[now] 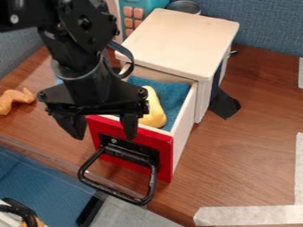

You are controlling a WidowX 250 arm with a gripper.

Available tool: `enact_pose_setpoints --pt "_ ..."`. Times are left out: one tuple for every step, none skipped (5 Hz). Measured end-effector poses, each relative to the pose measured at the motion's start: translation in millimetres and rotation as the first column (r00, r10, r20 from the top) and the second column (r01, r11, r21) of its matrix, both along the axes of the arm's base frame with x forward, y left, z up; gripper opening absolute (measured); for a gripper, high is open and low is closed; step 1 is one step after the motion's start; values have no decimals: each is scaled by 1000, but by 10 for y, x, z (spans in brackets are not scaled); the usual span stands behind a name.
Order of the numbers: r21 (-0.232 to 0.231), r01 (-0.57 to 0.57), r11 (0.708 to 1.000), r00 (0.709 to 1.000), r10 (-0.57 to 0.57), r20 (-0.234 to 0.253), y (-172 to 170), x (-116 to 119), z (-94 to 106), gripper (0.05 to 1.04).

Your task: Close the drawer

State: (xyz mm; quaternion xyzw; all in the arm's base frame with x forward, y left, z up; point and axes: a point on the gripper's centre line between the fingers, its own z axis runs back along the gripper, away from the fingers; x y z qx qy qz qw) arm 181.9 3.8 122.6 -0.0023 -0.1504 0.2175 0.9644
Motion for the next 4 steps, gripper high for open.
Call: enact_pose_setpoints --pt "-1 -3 1000 1000 3 -12 -2 -27 -35 999" --pt "47 58 997 998 -59 6 -56 -121 -41 999" --pt "88 102 991 995 -102 -3 -110 -213 -98 999" --pt "118 134 984 991 -133 -18 -145 -306 -176 999"
